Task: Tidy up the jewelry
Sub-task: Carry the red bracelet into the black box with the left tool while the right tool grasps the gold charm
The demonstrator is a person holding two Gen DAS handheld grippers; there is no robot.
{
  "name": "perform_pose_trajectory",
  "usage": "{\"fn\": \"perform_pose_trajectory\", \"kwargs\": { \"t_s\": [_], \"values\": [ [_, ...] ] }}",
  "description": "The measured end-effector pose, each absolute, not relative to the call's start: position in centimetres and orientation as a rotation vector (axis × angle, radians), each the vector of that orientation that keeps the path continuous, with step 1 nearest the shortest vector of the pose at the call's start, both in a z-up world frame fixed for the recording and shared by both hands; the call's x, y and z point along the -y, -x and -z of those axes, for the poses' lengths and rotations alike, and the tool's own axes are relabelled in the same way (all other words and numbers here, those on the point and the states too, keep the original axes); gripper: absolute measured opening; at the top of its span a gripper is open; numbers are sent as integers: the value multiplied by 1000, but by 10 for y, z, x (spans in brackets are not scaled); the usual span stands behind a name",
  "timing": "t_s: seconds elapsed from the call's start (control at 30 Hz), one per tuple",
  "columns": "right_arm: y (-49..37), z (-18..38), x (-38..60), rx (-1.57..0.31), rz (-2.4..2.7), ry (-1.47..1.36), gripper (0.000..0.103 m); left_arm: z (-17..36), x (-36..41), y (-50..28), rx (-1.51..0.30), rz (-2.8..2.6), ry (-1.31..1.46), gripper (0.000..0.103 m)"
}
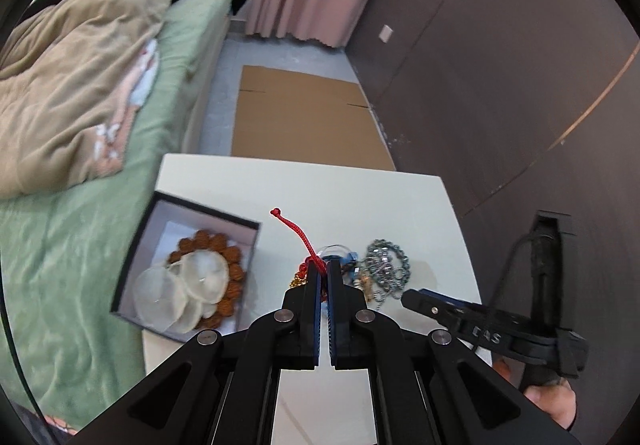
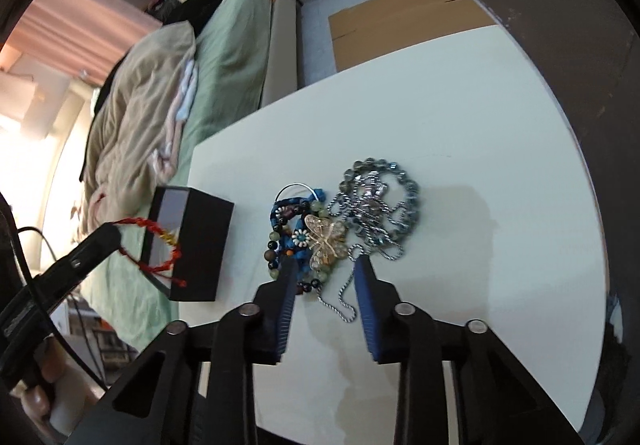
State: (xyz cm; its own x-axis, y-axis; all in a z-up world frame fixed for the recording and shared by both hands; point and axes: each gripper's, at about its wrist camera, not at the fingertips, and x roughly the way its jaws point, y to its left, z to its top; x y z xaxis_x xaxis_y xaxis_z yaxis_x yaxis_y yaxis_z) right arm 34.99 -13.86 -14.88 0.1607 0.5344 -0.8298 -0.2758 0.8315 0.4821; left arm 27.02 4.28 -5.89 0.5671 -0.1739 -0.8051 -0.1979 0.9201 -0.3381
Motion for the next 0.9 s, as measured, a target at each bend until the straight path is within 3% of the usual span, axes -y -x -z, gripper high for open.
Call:
{"fn": "perform_pose_trajectory", "kwargs": {
  "t_s": [0.5,0.57,0.67,0.9],
  "values": [
    [-366,179,102,-1338,-552,-96,23,54,-95,-233,-944,-121,466,2],
    [-368,180,101,-1329,-556,-104,23,54,-102,-229,-940,-135,473,2],
    [-367,177,103,-1316,-564,-118,14,55,-107,-226,-939,-145,482,2],
    [-364,167,114,-1292,-576,-182,13,57,-112,-229,-935,-135,491,2]
  ]
}}
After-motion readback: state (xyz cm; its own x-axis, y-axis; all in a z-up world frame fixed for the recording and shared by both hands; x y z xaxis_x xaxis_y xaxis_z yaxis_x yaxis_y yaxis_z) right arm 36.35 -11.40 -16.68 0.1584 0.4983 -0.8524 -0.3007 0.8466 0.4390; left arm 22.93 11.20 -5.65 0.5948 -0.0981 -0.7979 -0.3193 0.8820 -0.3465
